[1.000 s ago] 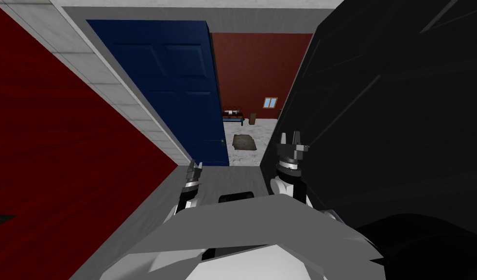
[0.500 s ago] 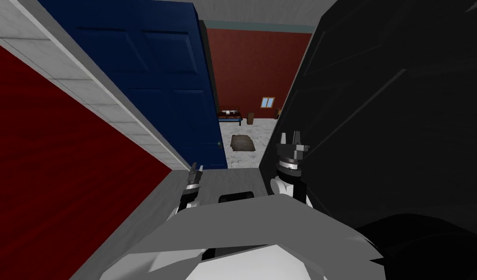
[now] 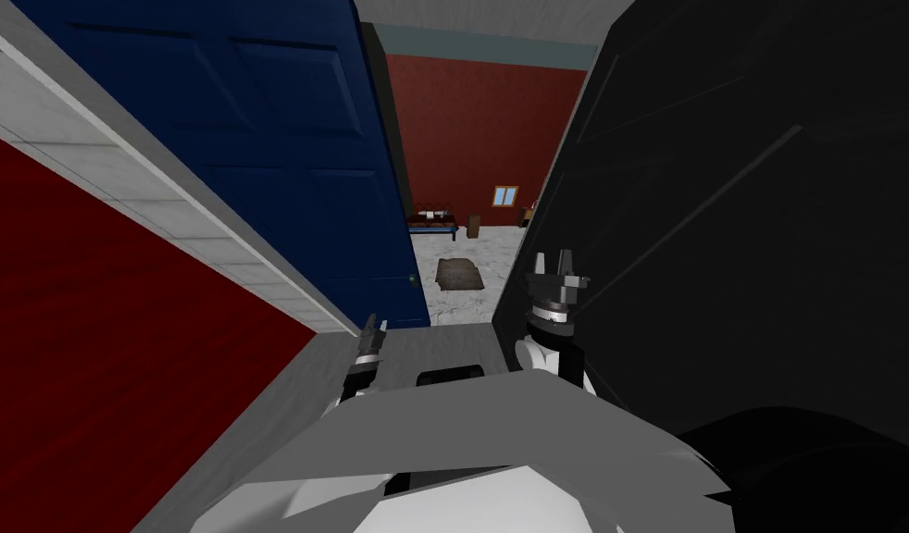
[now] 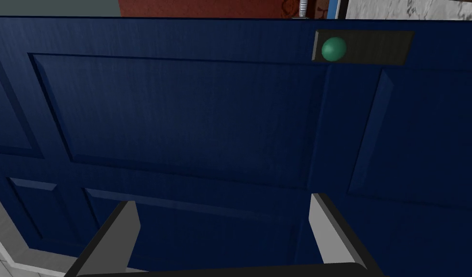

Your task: Pull the door open

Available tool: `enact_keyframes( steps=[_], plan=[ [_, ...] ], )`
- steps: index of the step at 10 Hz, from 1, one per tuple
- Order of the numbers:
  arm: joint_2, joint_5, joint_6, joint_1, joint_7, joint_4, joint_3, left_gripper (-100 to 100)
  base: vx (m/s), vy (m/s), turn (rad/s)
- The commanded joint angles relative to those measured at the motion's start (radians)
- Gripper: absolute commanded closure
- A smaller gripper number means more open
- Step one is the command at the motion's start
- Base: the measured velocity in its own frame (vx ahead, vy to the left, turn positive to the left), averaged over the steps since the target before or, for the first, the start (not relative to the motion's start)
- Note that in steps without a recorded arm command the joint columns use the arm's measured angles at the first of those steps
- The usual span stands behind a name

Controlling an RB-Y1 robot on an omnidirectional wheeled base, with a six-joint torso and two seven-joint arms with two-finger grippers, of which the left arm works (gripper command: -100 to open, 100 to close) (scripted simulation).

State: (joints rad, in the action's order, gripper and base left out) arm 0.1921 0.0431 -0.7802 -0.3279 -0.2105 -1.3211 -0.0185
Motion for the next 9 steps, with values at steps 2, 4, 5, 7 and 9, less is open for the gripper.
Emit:
enact_keyframes(
  steps=[2,4,5,7,9],
  plan=[
    [0.006,-0.004,-0.008,0.009,-0.002,0.053,0.002,-100,0.146,-0.020,-0.065],
    [0.011,-0.006,-0.014,0.014,-0.004,0.086,0.002,-100,0.111,-0.009,-0.056],
    [0.013,-0.007,-0.017,0.017,-0.005,0.102,0.003,-100,0.110,-0.012,-0.052],
    [0.019,-0.010,-0.024,0.025,-0.007,0.148,0.004,-100,0.150,-0.023,-0.064],
    [0.023,-0.012,-0.029,0.029,-0.009,0.176,0.005,-100,0.111,-0.002,-0.050]
  ],
)
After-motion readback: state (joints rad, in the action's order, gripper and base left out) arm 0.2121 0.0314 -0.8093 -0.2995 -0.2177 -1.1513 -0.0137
